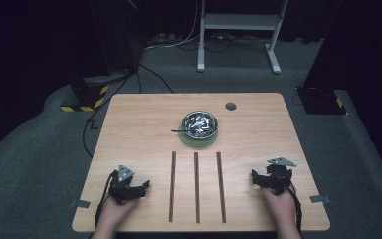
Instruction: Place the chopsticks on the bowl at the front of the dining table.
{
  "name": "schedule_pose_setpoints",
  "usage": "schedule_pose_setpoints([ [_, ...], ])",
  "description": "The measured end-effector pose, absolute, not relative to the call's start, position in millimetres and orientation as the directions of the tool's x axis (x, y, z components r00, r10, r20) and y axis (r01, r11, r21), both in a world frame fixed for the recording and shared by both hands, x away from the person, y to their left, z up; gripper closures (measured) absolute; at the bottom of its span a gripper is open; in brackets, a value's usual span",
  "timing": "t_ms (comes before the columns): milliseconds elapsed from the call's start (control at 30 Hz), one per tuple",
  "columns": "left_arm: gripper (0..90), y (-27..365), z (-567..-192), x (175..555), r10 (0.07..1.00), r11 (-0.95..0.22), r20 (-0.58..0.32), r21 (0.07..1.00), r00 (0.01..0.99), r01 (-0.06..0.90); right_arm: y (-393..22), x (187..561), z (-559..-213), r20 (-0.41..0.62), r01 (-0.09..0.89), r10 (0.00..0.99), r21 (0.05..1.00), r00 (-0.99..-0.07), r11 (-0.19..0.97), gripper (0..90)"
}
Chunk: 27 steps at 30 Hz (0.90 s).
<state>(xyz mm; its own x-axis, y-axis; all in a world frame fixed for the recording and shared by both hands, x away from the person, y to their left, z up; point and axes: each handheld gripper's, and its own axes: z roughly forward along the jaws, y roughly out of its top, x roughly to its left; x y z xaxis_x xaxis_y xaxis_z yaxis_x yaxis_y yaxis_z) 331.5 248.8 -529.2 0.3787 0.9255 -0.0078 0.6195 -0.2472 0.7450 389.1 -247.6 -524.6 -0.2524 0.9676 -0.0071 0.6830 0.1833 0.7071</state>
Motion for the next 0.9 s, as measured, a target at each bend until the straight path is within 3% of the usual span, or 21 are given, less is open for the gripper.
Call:
schedule_pose_setpoints([
  [300,14.3,248.8,-529.3,333.3,0.934,-0.236,-0.007,0.738,0.357,0.632,-250.1,386.2,-524.5,-0.003,0.68,0.965,0.709,-0.261,0.186,10.0],
  [667,14.1,248.9,-529.3,333.3,0.934,-0.236,-0.008,0.737,0.357,0.633,-253.7,383.5,-523.5,0.006,0.668,0.964,0.722,-0.265,0.179,13.6],
  [900,14.3,248.8,-529.2,333.2,0.932,-0.241,-0.004,0.737,0.361,0.631,-245.9,375.8,-517.7,-0.023,0.623,0.949,0.749,-0.315,0.225,15.8],
])
